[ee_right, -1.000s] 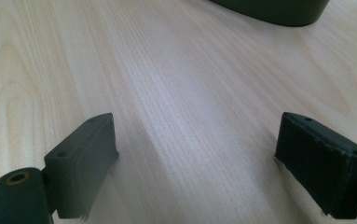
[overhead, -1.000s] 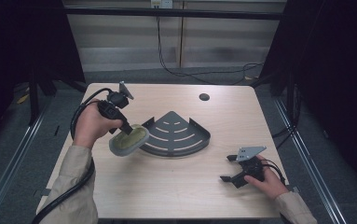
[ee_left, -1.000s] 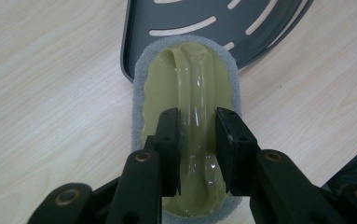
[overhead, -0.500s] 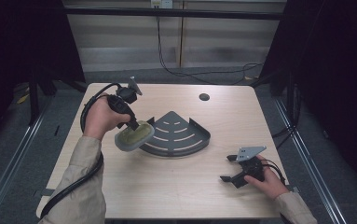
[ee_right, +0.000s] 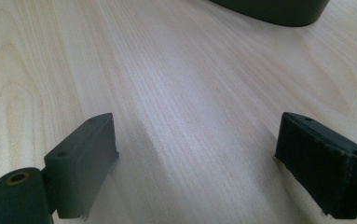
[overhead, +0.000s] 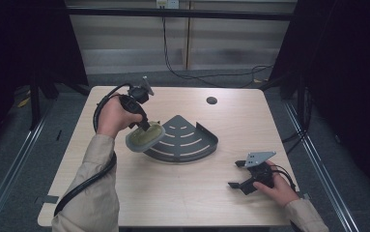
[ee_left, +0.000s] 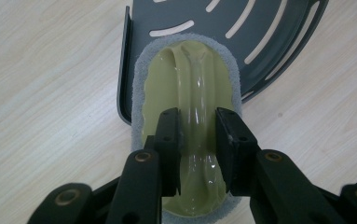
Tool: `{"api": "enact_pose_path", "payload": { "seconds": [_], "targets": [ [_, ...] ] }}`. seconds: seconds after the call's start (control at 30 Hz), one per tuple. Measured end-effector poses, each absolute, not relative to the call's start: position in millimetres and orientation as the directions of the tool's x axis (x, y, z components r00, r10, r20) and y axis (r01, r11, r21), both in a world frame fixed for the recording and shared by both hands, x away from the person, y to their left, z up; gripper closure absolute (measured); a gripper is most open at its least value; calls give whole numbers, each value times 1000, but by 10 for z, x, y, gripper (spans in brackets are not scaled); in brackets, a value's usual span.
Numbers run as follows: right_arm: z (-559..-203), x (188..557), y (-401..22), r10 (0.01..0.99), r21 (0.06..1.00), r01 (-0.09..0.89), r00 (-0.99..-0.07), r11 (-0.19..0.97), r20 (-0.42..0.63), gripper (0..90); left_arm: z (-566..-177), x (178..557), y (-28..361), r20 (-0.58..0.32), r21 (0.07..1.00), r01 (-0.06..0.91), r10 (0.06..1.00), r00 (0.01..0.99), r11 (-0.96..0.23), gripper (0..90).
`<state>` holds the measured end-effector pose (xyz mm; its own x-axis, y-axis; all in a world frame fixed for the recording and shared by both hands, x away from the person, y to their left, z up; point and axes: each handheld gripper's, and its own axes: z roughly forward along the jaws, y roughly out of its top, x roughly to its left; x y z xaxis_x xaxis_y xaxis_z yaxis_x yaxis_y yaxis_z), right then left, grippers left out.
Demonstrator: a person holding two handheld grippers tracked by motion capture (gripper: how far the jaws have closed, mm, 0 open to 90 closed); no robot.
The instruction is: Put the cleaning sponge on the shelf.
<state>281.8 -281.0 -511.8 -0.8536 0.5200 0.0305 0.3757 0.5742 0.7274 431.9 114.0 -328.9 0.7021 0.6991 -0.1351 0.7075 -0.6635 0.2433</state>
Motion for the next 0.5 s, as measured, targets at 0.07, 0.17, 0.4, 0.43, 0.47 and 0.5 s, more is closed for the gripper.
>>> {"api": "enact_pose_path", "payload": {
  "seconds": [0.07,0.17,0.4,0.43,0.47,0.5],
  "targets": [
    [-5118,2818,-2809,520,727,376,-854,574,31,118,-3296,4339,1124,-130,244,708,701,701,-663,712],
    [-5118,2818,-2810,520,727,376,-854,574,30,118,-3315,4376,1091,-123,250,706,701,702,-663,713],
    [-5118,2818,-2810,520,727,376,-854,574,31,118,-3307,4415,1024,-114,269,704,704,701,-657,712],
    [-5118,2818,-2810,520,727,376,-854,574,31,118,-3307,4415,1024,-114,269,704,704,701,-657,712],
    [-5118,2818,-2810,520,727,376,-854,574,31,118,-3306,4426,1006,-114,270,704,704,701,-657,712],
    [-5118,2818,-2810,520,727,376,-854,574,31,118,-3306,4426,1006,-114,270,704,704,701,-657,713]
  ]
}}
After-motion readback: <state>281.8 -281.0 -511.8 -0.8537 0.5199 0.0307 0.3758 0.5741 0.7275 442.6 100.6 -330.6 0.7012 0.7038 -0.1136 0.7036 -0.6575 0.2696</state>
